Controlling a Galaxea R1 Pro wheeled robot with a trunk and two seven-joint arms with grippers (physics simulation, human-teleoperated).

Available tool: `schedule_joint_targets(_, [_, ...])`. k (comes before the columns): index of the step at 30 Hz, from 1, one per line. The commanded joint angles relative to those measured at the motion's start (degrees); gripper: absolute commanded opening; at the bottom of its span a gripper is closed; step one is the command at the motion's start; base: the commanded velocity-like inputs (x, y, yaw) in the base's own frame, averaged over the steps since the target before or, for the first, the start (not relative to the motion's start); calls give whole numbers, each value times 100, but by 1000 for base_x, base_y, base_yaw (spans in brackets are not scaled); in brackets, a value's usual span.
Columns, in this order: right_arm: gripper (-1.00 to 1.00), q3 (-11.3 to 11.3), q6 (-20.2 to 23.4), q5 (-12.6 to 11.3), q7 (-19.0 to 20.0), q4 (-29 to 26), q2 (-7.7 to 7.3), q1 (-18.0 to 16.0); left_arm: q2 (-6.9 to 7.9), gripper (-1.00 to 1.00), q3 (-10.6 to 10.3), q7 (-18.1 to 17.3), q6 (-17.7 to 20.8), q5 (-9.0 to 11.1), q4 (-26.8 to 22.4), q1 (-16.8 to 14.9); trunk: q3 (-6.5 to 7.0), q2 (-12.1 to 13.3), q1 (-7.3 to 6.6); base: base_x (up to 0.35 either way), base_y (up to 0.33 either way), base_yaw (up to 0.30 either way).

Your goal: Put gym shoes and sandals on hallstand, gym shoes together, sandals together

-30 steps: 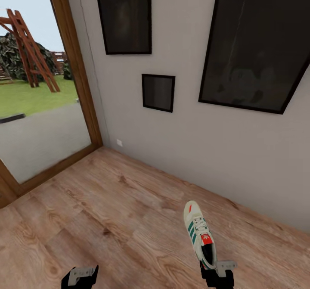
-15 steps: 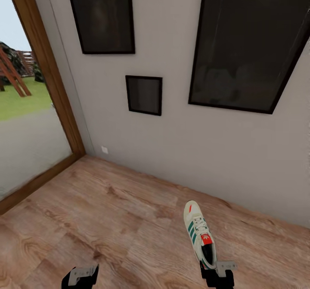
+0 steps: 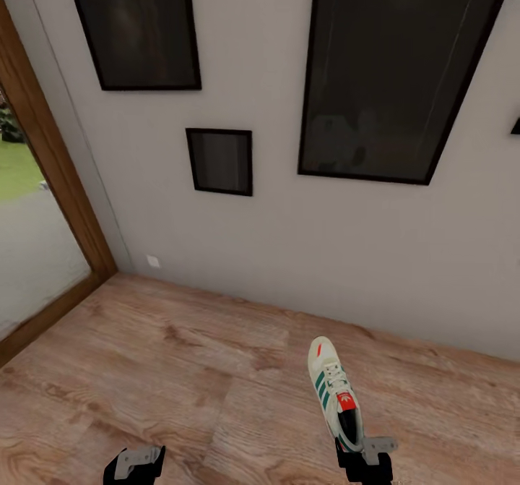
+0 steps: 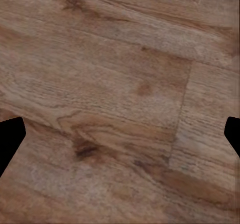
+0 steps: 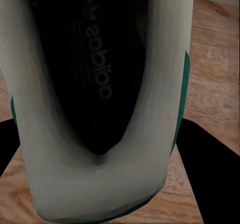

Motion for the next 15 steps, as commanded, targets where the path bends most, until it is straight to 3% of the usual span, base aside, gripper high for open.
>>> schedule_joint_targets(1, [-100,-15,-16,33,-14,7,1,-5,-4,100,49,-28,-21,-58,2,-3,-5,-2,-1,2,33,-266])
schedule_joint_targets(15, [-100,-15,-16,33,-15,7,1,-5,-4,100,44,-32,-21,-66,2,-3,-5,-2,-1,0,8,-266])
